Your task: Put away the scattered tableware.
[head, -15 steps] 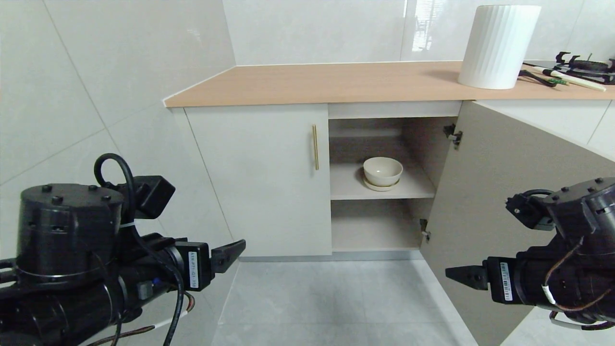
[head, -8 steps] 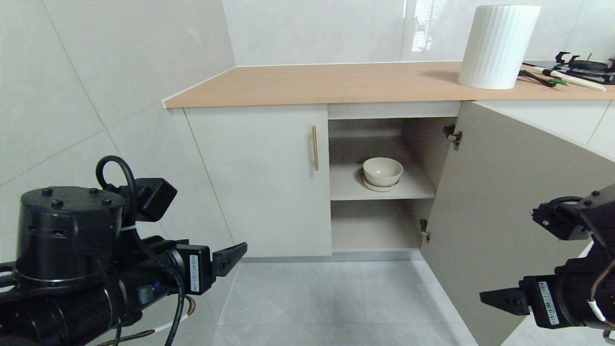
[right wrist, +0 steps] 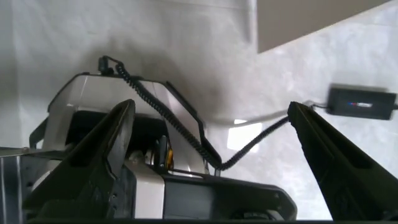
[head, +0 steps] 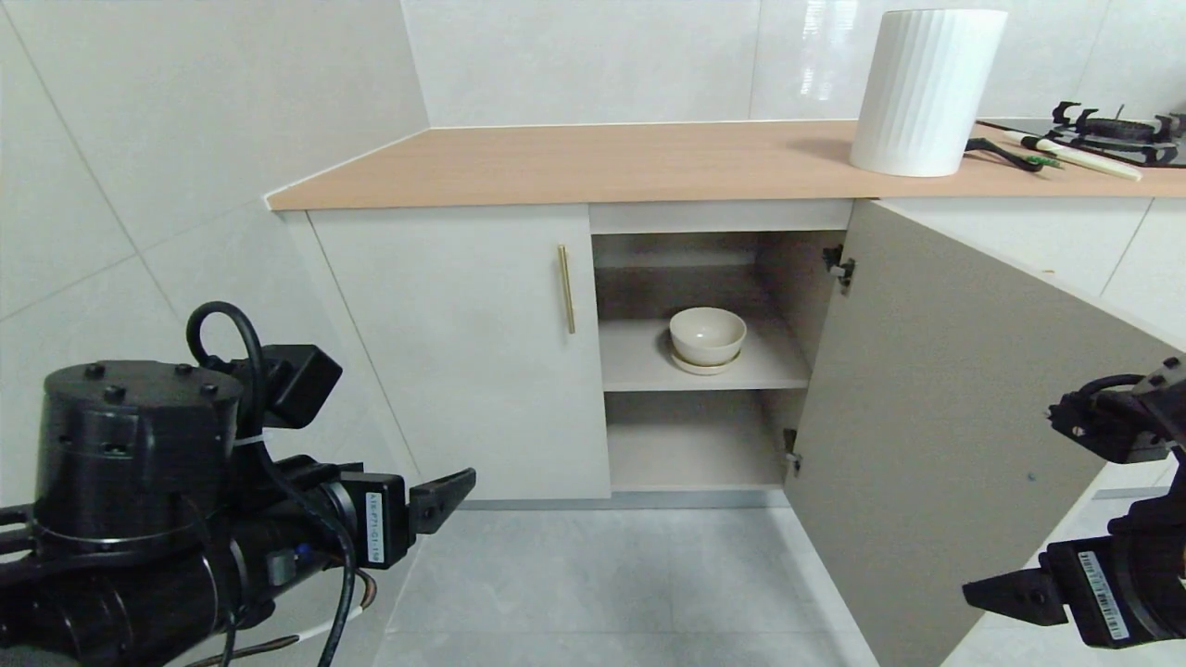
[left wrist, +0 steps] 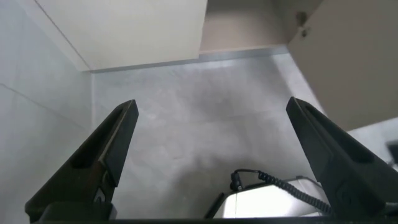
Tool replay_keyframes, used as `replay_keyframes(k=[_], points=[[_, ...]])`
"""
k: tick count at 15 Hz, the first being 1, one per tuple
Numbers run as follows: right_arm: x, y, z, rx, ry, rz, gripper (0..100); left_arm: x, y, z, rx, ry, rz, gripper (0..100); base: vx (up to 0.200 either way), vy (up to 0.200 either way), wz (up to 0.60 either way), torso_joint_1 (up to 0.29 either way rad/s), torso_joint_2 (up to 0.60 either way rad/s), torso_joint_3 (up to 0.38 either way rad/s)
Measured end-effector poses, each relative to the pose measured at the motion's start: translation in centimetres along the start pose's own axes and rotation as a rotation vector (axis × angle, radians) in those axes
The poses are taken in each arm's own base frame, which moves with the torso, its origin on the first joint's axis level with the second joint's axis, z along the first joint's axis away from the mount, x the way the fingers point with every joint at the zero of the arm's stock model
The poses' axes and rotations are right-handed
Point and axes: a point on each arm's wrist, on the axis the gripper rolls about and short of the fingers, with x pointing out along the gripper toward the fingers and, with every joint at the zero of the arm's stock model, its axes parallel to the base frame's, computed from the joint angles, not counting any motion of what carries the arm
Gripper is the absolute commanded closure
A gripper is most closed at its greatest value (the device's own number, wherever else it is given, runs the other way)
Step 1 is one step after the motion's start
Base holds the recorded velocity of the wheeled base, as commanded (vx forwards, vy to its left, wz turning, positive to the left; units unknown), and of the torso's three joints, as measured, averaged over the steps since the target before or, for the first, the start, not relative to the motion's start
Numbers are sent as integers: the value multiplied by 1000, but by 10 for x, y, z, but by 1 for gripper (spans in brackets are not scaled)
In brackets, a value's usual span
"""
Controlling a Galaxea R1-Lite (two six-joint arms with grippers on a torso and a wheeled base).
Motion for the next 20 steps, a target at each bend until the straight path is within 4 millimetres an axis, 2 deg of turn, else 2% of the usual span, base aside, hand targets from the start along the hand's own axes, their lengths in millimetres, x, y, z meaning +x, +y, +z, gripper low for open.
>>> replay_keyframes(k=[5,8,10,12,14,16,20], points=[[8,-11,3,25,85,-77,0,0,0,0,-2,0,0,0,0,-200,0,3,3,0],[13,-19,10,60,110,-126,0,0,0,-1,0,3,0,0,0,0,0,0,0,0],[17,-33,19,97,107,-174,0,0,0,-1,-1,5,1,0,0,0,0,0,0,0],[25,-58,32,171,77,-239,0,0,0,-1,-1,4,0,0,0,0,0,0,0,0],[37,-81,48,248,3,-286,0,0,0,-1,-2,4,-1,0,0,0,0,0,0,0],[51,-94,59,297,-34,-308,0,0,1,-1,-3,3,1,0,0,0,0,0,0,0],[77,-99,74,399,-108,-231,0,0,0,-1,-5,1,0,0,0,0,0,0,0,0]])
